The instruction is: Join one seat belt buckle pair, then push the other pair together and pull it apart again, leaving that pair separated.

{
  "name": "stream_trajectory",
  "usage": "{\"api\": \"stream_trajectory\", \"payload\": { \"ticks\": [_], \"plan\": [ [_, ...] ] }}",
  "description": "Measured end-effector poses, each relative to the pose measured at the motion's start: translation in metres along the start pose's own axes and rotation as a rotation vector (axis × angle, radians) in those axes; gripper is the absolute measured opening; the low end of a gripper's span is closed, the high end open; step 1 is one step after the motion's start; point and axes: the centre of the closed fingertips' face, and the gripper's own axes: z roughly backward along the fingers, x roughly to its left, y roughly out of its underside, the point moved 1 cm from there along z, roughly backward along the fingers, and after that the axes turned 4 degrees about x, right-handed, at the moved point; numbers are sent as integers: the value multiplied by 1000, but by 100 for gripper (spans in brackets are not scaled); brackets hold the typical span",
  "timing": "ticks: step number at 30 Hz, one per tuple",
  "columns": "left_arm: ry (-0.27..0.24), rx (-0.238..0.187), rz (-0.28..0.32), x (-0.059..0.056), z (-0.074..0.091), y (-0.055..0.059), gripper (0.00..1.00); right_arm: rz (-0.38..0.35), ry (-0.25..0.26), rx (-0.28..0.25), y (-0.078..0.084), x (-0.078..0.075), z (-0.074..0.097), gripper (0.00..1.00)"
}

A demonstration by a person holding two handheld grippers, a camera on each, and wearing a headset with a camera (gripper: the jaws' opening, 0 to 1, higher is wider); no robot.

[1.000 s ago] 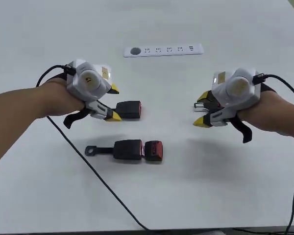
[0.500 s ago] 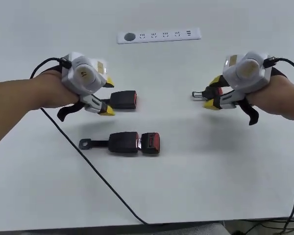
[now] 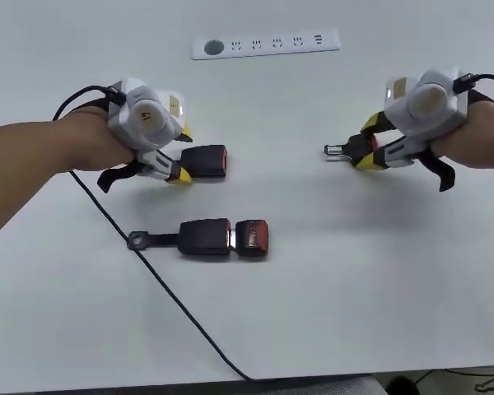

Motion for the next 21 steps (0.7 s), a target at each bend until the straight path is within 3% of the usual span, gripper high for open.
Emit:
{"api": "stream_trajectory", "payload": {
  "ticks": [5, 7, 14, 21],
  "plan": [
    [16, -13, -10, 1, 0, -3, 39, 9, -36, 9, 1, -2, -4, 35],
    [55, -11, -30, -6, -1, -3, 33, 24, -45, 10, 1, -2, -5, 35],
    [50, -5, -46, -5, 0, -4, 32, 58, -71, 26, 3, -1, -5, 33],
    [49, -5, -36, -5, 0, -4, 32, 52, -66, 35, 3, 0, -4, 33]
  ]
}}
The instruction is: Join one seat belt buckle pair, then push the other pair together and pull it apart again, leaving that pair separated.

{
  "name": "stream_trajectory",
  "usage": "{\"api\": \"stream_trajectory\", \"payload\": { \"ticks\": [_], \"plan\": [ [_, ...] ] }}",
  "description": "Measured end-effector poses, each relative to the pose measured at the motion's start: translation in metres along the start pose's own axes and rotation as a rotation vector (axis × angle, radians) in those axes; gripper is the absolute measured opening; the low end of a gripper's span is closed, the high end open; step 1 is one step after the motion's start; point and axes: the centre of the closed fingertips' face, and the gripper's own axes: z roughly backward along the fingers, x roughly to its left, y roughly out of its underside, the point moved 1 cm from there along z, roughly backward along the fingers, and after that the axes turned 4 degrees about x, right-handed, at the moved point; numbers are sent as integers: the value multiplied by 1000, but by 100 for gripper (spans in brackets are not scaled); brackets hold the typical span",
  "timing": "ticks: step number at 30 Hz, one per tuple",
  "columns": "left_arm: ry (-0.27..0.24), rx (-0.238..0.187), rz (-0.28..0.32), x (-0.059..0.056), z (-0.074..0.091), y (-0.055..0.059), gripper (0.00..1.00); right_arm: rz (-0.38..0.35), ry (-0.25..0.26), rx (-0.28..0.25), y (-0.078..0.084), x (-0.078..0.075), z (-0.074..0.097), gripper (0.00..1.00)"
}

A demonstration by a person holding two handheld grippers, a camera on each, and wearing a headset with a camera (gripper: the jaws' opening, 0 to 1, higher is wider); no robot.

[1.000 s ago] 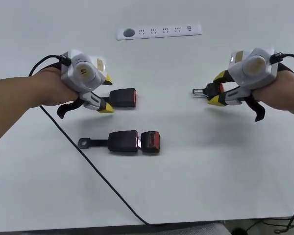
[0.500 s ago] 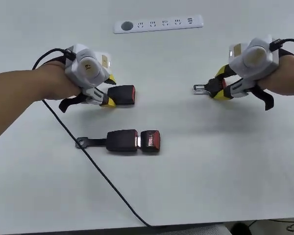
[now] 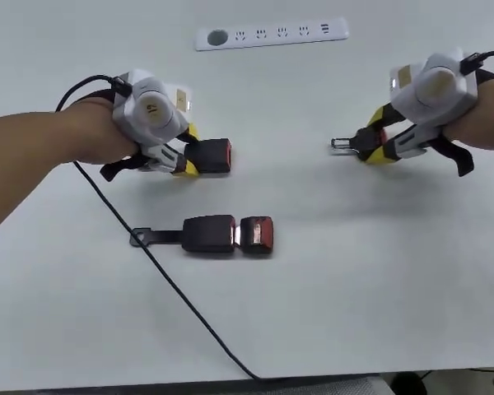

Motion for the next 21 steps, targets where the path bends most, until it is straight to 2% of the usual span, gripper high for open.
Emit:
{"api": "stream_trajectory", "payload": {
  "ticks": [7, 12, 21],
  "plan": [
    [3, 17, -12, 0, -1, 0, 32, 6, -1, -9, -16, 6, -4, 33],
    [0, 21, -14, 0, -1, 1, 32, 21, -9, -32, -38, 15, -12, 33],
    [0, 36, -15, 1, -3, 1, 32, 17, 11, -88, -85, 27, -29, 33]
  ]
}}
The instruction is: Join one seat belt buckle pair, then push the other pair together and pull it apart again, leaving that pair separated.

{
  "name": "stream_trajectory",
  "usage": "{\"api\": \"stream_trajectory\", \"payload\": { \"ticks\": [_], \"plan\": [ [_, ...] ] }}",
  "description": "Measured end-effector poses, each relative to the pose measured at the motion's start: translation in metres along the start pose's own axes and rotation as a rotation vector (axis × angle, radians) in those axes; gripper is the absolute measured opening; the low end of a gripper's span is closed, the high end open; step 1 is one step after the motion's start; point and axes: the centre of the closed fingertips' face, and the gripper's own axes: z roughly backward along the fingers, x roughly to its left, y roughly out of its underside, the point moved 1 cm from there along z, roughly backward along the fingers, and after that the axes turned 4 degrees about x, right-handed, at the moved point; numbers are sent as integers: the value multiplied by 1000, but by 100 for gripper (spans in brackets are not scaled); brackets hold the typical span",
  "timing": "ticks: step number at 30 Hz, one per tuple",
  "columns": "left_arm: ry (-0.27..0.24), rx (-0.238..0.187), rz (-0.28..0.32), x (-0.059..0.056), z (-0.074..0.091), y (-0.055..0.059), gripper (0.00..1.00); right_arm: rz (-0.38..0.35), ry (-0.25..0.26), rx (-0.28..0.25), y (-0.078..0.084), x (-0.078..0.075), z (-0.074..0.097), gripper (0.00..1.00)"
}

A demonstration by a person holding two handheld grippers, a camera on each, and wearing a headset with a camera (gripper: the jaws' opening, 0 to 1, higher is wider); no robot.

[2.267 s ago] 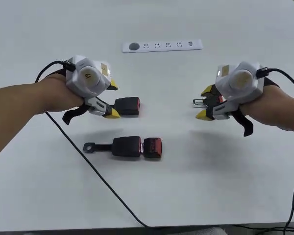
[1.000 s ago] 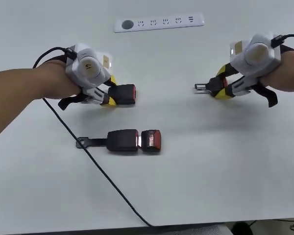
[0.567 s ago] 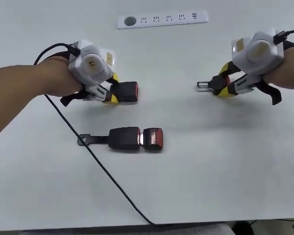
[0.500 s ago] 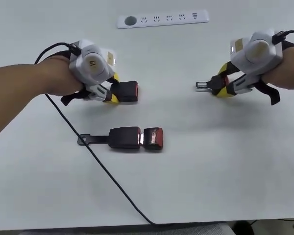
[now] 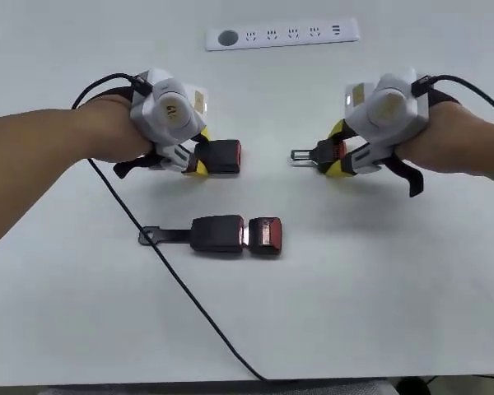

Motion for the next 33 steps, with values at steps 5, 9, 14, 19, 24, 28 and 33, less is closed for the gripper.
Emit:
{"api": "stream_trajectory", "payload": {
  "ticks": [5, 9, 14, 19, 24, 28, 33],
  "plan": [
    [-4, -2, 6, 0, 0, 1, 32, -8, 22, -30, -25, 5, -11, 33],
    [-3, -1, 7, 0, -1, 1, 32, -12, 24, -44, -39, 8, -18, 33],
    [-4, 6, 11, 2, -3, 2, 32, -4, 31, -55, -52, 8, -24, 33],
    [-3, 13, 7, 3, -4, 3, 32, 6, 34, -64, -60, 10, -28, 33],
    [-1, 17, -4, 2, -5, 4, 31, -6, 45, -71, -65, 9, -30, 33],
    [7, 25, 0, 4, -6, 5, 32, 26, 56, -74, -69, 10, -32, 32],
    [11, 30, -16, 3, -6, 4, 32, 16, 38, -84, -72, 11, -34, 32]
  ]
}}
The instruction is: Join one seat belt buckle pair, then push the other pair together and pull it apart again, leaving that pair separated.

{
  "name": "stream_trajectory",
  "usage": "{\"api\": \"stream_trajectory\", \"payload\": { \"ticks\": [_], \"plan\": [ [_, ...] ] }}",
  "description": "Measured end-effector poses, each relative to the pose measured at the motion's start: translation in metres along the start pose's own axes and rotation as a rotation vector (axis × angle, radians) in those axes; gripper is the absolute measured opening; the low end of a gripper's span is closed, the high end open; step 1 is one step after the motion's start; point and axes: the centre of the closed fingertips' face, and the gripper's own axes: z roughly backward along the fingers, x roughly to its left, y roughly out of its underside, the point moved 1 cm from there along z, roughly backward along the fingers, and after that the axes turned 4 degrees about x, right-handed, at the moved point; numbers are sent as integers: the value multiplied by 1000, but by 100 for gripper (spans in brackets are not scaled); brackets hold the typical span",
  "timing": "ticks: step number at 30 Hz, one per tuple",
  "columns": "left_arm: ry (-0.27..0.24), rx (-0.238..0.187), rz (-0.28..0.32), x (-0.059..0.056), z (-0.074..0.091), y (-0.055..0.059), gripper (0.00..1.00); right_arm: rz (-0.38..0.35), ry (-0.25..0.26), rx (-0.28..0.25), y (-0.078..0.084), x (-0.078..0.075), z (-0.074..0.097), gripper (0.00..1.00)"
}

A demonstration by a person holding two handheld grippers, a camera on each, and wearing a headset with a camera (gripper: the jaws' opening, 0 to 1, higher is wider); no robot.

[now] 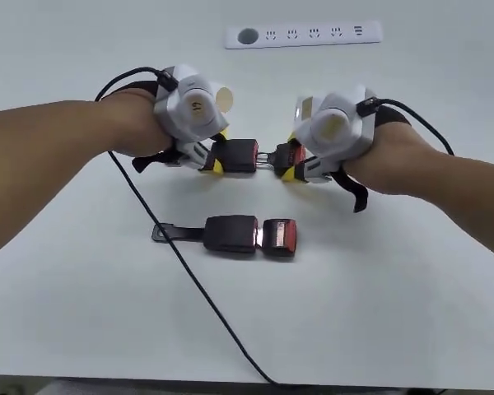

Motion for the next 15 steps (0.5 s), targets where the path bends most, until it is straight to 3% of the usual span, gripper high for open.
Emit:
{"api": "stream_trajectory", "payload": {
  "ticks": [3, 15],
  "plan": [
    [-1, -1, -5, 1, -1, 1, 32, -26, -21, -6, -2, 2, -2, 32],
    [7, -1, 0, 4, -4, 4, 31, 8, -33, -17, -4, -3, -5, 30]
  ]
}}
